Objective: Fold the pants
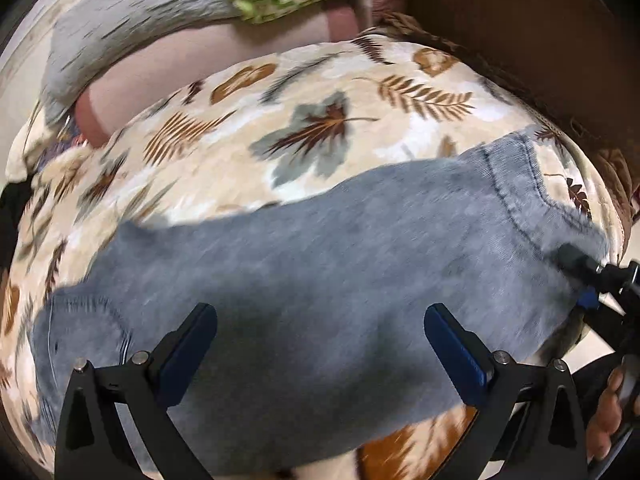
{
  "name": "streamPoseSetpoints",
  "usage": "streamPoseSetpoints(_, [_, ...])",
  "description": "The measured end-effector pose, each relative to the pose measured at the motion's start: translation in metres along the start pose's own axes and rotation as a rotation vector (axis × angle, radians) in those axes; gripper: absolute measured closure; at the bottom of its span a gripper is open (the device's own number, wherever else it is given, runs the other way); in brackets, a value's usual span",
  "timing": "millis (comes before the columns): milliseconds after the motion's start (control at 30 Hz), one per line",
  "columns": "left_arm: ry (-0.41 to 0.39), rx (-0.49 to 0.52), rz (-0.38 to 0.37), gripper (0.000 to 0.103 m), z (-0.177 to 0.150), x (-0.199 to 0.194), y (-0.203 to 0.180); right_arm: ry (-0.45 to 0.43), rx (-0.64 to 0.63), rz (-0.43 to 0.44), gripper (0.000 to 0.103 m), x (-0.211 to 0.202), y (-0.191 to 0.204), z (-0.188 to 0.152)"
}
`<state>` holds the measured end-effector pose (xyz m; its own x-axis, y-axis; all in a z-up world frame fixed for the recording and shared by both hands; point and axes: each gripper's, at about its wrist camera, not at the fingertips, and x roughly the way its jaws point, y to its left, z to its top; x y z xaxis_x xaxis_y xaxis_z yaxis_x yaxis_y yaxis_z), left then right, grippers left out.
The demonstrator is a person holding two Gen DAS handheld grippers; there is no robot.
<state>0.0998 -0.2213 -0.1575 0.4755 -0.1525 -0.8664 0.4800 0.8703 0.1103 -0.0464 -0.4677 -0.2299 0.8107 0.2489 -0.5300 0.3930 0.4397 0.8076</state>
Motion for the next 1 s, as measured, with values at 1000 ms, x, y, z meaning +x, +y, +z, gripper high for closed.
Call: streamPoseSetpoints(1000, [0.072, -0.073, 0.085, 0.000, 0.017, 0.051, 0.049, -0.032, -0.138, 0.097, 0.083, 0.010, 0.036, -0.001])
